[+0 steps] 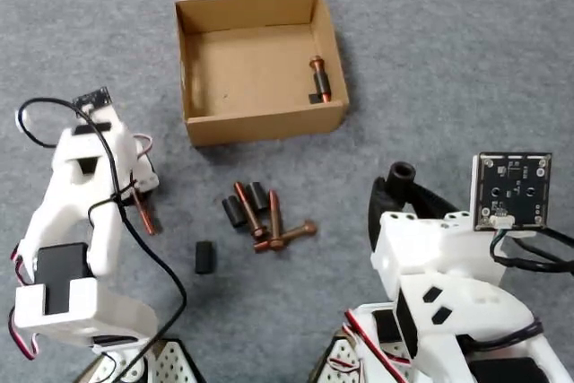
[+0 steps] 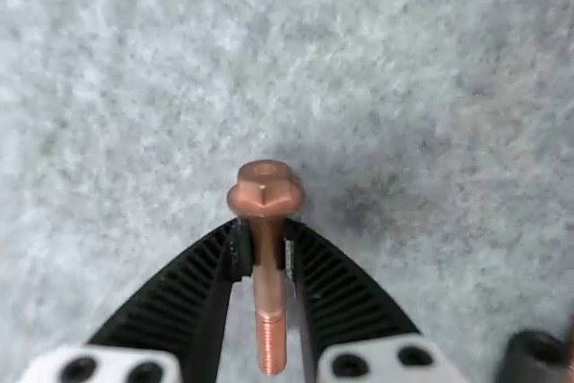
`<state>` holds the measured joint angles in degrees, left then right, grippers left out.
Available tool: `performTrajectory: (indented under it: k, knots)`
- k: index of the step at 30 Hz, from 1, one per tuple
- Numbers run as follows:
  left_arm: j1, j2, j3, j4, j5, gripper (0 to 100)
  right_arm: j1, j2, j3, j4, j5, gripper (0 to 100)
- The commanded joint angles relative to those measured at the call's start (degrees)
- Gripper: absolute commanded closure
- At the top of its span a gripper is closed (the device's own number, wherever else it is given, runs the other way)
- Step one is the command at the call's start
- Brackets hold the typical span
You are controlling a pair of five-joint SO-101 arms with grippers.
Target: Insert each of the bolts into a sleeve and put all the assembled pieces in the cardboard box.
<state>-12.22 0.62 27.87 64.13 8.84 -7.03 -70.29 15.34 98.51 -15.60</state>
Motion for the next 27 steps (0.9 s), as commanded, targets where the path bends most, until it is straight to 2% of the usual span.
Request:
performTrajectory:
  k: [1,6,10,12,16,21,27]
  knots:
    - [-0.5,-2.9,-15.6,13.5,-0.4,98,0.2,0.8,-1.5,-0.4,-0.4,99.7]
    - [-0.1,-8.7,-30.0,23.9,-0.7,98,0.2,0.9,-1.5,-1.4,1.5,99.7]
    - [4.7,-14.4,-36.9,32.1,-7.8,98,0.2,0.6,0.8,-1.9,3.7,99.7]
    - [7.4,-17.5,-39.3,34.3,-7.9,98,0.2,0.6,2.2,-2.5,3.7,99.7]
    - [10.6,-25.2,-43.0,34.0,-5.4,98,-0.8,0.6,3.7,-5.8,3.7,99.7]
    - [14.8,-34.3,-42.9,31.0,1.9,98,-9.0,0.6,4.0,-7.6,3.8,99.7]
    - [20.7,-40.0,-43.4,30.6,8.9,98,-9.9,-1.3,14.1,-16.5,7.6,99.7]
